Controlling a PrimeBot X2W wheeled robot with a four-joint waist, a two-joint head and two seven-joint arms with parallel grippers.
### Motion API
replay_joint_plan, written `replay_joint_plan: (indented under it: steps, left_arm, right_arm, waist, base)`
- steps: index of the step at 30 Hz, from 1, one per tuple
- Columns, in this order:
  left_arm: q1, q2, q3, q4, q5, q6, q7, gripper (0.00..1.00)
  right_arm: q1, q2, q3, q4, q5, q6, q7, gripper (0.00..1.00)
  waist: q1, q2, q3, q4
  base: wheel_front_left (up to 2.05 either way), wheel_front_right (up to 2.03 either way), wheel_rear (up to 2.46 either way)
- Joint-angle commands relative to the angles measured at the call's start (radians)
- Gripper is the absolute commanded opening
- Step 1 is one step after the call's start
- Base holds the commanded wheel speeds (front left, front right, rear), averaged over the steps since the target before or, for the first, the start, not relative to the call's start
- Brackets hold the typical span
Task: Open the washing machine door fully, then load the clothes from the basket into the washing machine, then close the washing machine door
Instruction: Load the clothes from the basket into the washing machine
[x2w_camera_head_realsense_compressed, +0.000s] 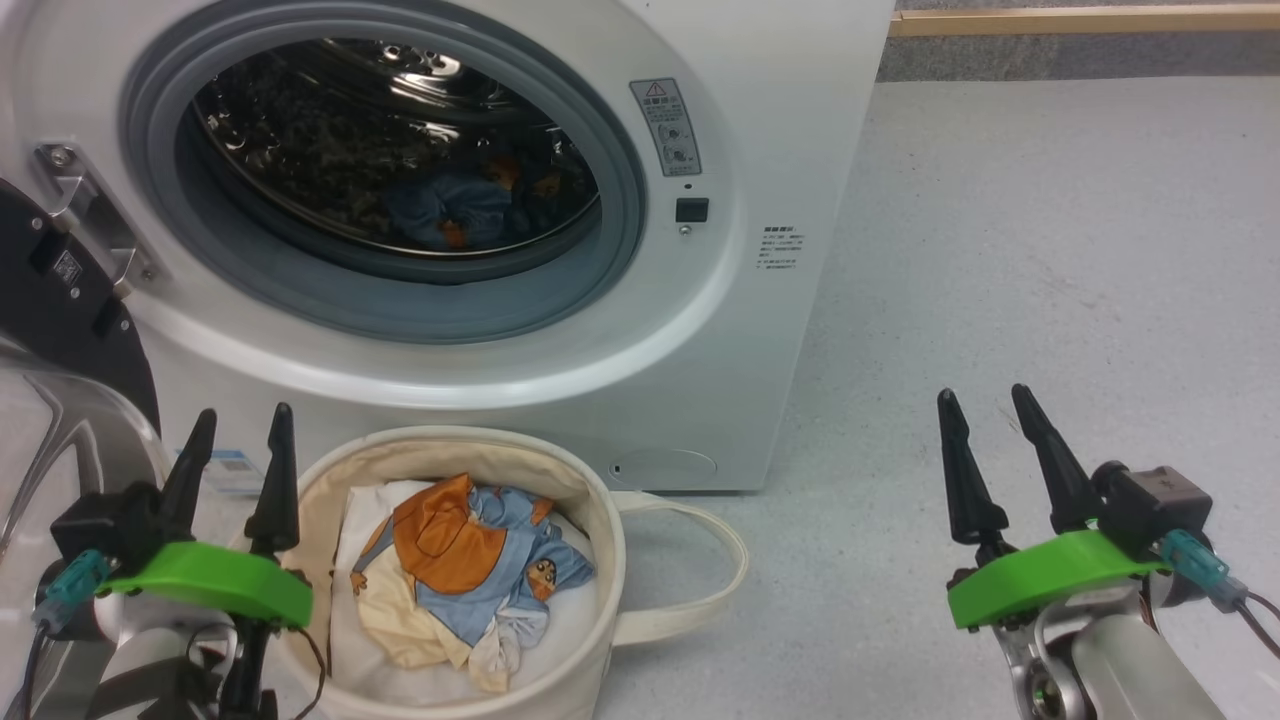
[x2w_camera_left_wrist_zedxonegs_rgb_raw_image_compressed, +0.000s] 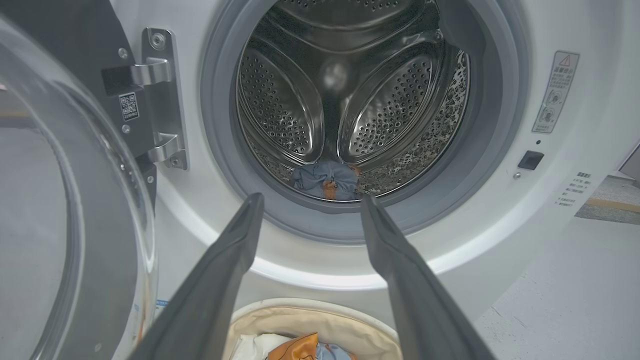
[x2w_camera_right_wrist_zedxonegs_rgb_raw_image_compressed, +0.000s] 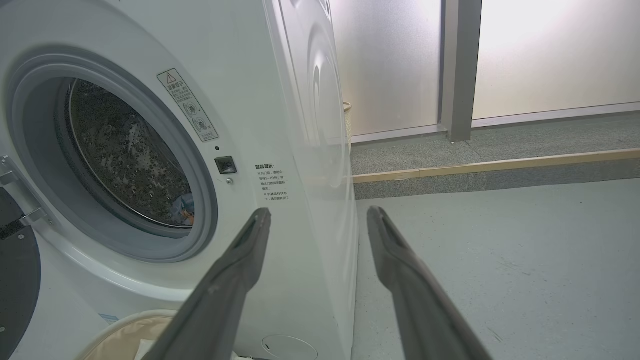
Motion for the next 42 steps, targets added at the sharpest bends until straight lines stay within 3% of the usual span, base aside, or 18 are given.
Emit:
replay_joint_plan:
  steps: [1,27,42]
  left_arm:
    - [-0.012,0.026,0.033,-0.031,0.004,-0.006,-0.012,1.0]
    - [-0.006,0.017,0.028,-0.021,0.004,-0.006,-0.012,1.0]
    - [-0.055,-0.002,0.011,0.087,-0.029,-0.006,-0.012,1.0]
  right_arm:
    - [-0.034,-0.013,0.019,-0.029,0.003,0.0,-0.012,1.0]
    - [-0.03,-0.014,0.029,-0.028,0.005,0.0,-0.012,1.0]
    - [-0.081,-0.005,0.036,-0.041,-0.017,0.0,-0.012,1.0]
  waist:
    - [-0.0001,0.0,0.0,0.0]
    - [-0.0001,0.0,0.001,-0.001]
    - [-0.0001,0.0,0.127,-0.029]
  base:
    - [0.0,0.0,0.0]
    - [0.0,0.0,0.0]
    - [0.0,0.0,0.0]
